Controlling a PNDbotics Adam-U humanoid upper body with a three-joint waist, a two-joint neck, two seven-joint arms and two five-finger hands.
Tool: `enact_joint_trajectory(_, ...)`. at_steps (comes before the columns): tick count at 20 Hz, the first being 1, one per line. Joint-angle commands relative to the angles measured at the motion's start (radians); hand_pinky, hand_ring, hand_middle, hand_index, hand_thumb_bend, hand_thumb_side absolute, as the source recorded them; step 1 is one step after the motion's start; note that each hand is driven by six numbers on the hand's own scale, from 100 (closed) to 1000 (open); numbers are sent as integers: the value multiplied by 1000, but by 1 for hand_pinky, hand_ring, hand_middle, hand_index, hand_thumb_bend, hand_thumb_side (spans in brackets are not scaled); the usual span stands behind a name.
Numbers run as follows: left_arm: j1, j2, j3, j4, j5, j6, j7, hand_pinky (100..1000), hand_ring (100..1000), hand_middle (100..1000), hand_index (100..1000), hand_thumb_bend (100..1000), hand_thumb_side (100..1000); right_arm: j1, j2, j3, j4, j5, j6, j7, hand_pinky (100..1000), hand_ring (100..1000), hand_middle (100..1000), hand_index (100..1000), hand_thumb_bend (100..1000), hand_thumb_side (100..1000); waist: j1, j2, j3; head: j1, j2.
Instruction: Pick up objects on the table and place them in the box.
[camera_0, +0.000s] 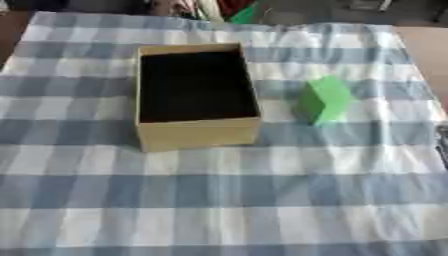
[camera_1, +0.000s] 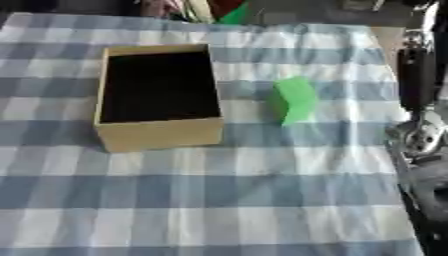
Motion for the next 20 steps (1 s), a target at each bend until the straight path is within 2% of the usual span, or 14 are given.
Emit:
enact_joint_trajectory(1,-5,17,6,-17,-2,-1,-3,728,623,731,815,182,959,-4,-20,-3,-17,0,0,6,700,620,664,793,100,844,-13,-16,0,0,-8)
enact_joint_trajectory(6,-3,18,6,-17,-1,-2,-3,729,623,732,816,183,959,3,-55,-9,-17,16,9,4,703,627,672,795,100,837,-15,-16,1,0,9)
enact_joint_trajectory(10,-1,22,6,-17,-1,-1,-4,729,624,733,817,182,959,4,-155,-13,-17,41,60,42,709,652,705,813,100,849,-16,-18,0,9,33)
enact_joint_trajectory(14,0,24,5,-17,-1,-1,-5,729,624,733,817,181,959,-4,-292,1,-17,72,141,168,719,678,738,830,100,839,-15,-19,0,11,50)
enact_joint_trajectory(20,1,28,2,-17,0,1,-11,729,624,737,817,178,960,-30,-444,11,-17,104,234,366,733,718,776,857,100,865,-13,-21,1,6,55)
